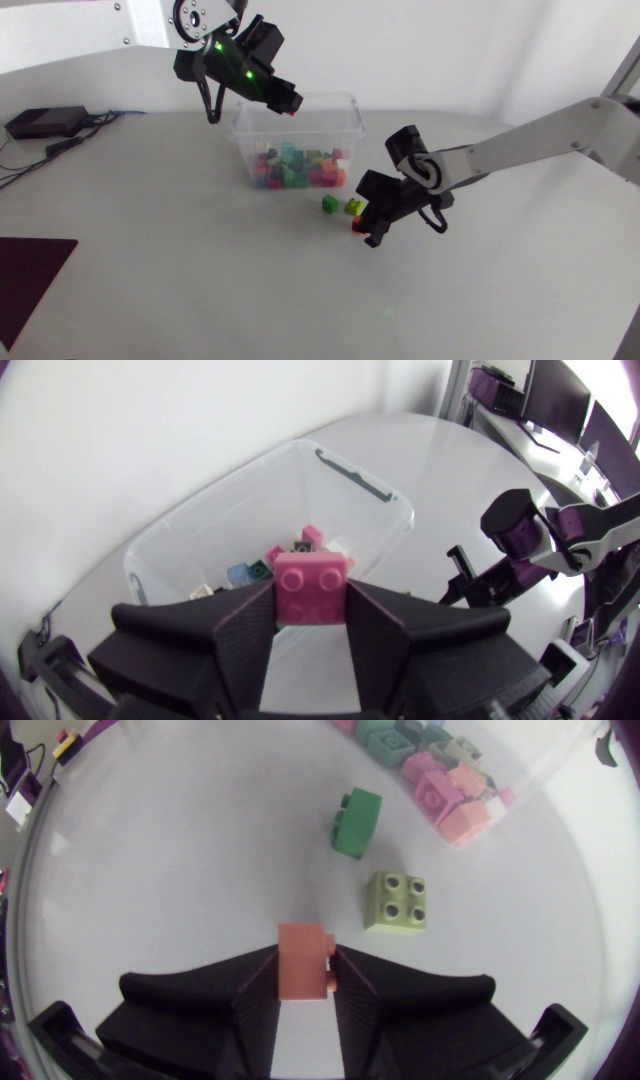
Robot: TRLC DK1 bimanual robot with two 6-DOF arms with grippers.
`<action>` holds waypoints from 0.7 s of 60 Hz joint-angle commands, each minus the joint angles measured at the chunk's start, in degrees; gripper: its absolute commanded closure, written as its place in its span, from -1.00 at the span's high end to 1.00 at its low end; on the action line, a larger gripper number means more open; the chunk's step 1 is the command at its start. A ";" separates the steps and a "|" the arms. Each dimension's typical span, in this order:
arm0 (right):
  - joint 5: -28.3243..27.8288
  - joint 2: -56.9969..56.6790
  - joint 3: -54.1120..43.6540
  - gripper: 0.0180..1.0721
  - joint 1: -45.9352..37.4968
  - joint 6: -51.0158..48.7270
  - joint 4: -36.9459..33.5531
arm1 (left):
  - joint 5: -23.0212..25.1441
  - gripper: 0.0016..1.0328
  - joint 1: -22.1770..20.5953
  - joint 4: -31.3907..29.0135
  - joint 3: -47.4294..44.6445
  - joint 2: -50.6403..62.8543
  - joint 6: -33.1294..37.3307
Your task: Place the duplo bricks in the container
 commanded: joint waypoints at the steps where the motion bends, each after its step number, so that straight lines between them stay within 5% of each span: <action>1: -0.87 -4.19 -1.05 -0.81 -1.54 -1.13 -1.69 | 0.37 -0.24 0.82 1.61 2.89 2.42 -2.73; 17: -4.12 -12.27 0.53 -0.81 -3.73 -0.25 -6.08 | -0.77 -0.14 2.49 6.70 6.32 8.31 -6.24; 24: -4.82 -14.91 2.37 -0.81 -3.82 1.86 -6.70 | -1.30 0.65 3.37 7.67 7.46 10.50 -7.74; 28: -5.09 -15.61 3.60 -0.81 -3.82 3.18 -6.70 | -2.26 0.88 3.37 8.20 6.41 10.15 -7.74; 42: -5.52 -15.96 10.11 -0.81 -3.56 8.63 -5.64 | -2.26 0.90 3.10 10.13 -3.26 1.45 -5.10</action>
